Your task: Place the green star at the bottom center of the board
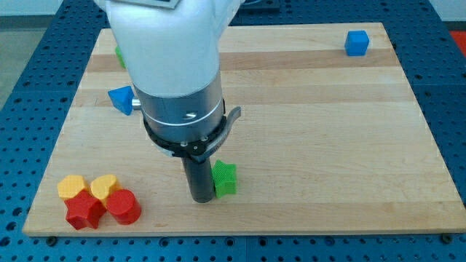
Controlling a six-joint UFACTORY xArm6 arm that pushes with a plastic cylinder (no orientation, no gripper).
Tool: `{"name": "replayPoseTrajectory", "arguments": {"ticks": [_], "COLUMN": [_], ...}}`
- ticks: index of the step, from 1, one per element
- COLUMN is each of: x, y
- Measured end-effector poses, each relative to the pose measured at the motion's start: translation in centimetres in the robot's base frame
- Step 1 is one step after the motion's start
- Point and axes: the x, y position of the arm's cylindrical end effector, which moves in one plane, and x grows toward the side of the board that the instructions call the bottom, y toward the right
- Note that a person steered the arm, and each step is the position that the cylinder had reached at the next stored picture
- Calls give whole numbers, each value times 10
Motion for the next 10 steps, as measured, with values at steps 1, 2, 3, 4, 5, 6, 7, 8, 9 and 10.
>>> {"name": "replayPoseTrajectory", "arguments": {"ticks": [1,2,3,4,5,6,7,8,9,10], "x": [-2,-26,-57,-54,-40,-34,-34,-34,-32,-32], "y": [-19,-36,-2,3,15,35,44,44,44,44]}}
